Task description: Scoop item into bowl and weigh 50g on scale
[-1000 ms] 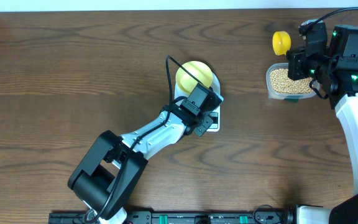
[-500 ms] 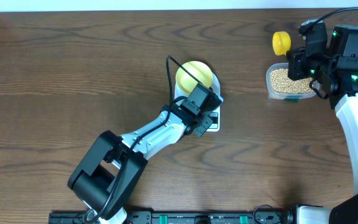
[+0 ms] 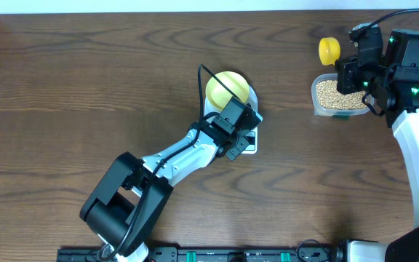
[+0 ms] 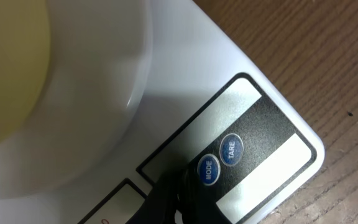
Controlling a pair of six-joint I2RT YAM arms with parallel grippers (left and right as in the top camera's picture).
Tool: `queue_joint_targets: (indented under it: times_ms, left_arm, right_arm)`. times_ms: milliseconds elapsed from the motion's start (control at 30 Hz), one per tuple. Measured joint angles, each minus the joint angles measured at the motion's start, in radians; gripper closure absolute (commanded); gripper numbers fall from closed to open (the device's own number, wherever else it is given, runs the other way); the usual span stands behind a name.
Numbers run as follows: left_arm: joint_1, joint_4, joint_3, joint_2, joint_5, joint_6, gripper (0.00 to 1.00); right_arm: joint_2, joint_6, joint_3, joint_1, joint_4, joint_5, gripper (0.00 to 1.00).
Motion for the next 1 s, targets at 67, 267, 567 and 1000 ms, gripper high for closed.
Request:
queue_joint_targets:
  times_ms: [67,267,567,1000]
  left_arm:
    - [0.0,0.001,0.0,0.0,0.0,0.0,0.92]
    - [0.0,0.011,0.01,0.011,0.0,0.003,0.92]
    - [-0.002,-0.028,0.023,0.014,-0.001,0.003,0.92]
    - [-0.031,-0.04,0.024,0.015,-0.029,0.08,0.92]
  right_arm:
    - [0.0,0.0,0.0,0.0,0.0,0.0,0.99]
    - [0.0,0.0,0.0,0.0,0.0,0.0,0.99]
    - [0.0,0.0,0.0,0.0,-0.001,0.0,0.99]
    - [0.0,0.0,0.0,0.0,-0.002,0.0,0.99]
